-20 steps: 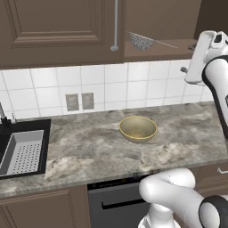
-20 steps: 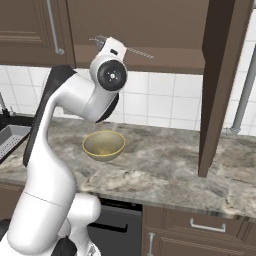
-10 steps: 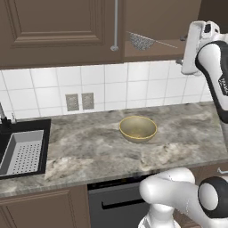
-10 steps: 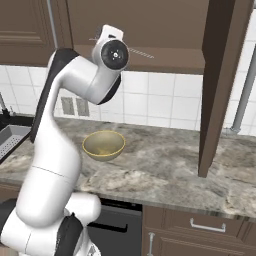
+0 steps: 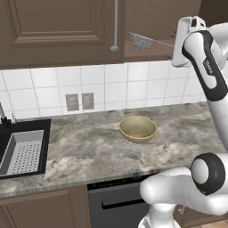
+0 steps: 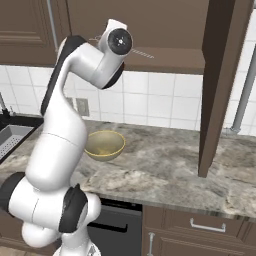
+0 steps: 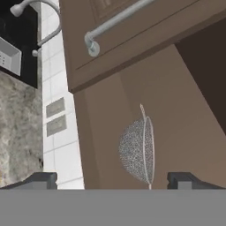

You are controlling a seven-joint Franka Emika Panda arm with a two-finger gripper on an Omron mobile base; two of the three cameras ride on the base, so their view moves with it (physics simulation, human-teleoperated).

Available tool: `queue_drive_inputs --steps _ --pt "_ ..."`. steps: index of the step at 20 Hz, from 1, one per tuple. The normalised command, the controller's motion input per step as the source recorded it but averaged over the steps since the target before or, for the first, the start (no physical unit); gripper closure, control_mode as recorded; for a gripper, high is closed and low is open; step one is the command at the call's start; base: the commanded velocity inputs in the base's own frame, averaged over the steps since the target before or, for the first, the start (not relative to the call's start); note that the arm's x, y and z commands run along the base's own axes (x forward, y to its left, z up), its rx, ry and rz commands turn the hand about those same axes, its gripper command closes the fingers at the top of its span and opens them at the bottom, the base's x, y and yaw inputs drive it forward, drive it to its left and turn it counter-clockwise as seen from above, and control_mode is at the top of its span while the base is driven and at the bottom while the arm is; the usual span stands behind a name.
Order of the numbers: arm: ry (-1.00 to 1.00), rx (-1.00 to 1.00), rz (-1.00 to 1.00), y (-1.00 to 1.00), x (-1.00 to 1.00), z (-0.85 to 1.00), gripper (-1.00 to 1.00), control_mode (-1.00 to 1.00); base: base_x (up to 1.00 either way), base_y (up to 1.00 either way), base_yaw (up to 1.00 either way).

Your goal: Open the cabinet and setup a tea strainer by placing it in the bowl upright.

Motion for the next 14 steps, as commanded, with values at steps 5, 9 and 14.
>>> queue_drive_inputs --steps 5,9,14 --pt "0.00 0.00 0.00 0.06 0.43 0.00 -1.00 -1.00 0.00 0.00 0.00" --pt "0.00 0.00 0.00 0.18 0.35 0.00 -1.00 -1.00 0.00 0.00 0.00" --pt "0.01 0.00 0.00 0.15 0.39 0.00 -1.00 -1.00 0.00 0.00 0.00"
